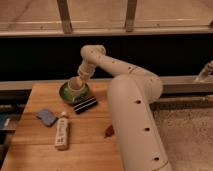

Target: Place the ceramic cup in the ceramic bowl

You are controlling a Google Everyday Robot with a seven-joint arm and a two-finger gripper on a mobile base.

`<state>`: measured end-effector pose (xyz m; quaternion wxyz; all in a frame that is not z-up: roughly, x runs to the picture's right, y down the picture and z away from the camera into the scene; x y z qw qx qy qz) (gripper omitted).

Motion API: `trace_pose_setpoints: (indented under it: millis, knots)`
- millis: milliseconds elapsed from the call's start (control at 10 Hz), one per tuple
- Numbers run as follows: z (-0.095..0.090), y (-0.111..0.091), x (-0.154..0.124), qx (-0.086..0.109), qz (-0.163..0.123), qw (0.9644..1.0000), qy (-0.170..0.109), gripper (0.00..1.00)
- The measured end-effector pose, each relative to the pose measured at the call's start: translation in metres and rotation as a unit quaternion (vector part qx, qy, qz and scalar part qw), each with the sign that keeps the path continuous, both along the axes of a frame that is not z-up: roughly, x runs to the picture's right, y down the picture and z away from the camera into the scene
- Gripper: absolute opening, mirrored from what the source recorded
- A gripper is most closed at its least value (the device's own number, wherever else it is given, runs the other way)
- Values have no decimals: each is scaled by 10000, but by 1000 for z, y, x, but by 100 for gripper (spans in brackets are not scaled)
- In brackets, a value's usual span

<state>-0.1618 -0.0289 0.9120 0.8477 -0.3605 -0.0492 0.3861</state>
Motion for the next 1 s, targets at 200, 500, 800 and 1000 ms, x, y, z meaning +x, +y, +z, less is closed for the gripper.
trace_pose_setpoints:
  millis: [200, 500, 800, 1000]
  knots:
    - [6, 1, -3, 29, -126, 9998, 158, 0]
    - [20, -1, -1, -25, -155, 9993, 350, 0]
    - [34, 1, 4, -134, -113, 9986, 494, 2]
    - [35, 1, 7, -206, -66, 9984, 517, 4]
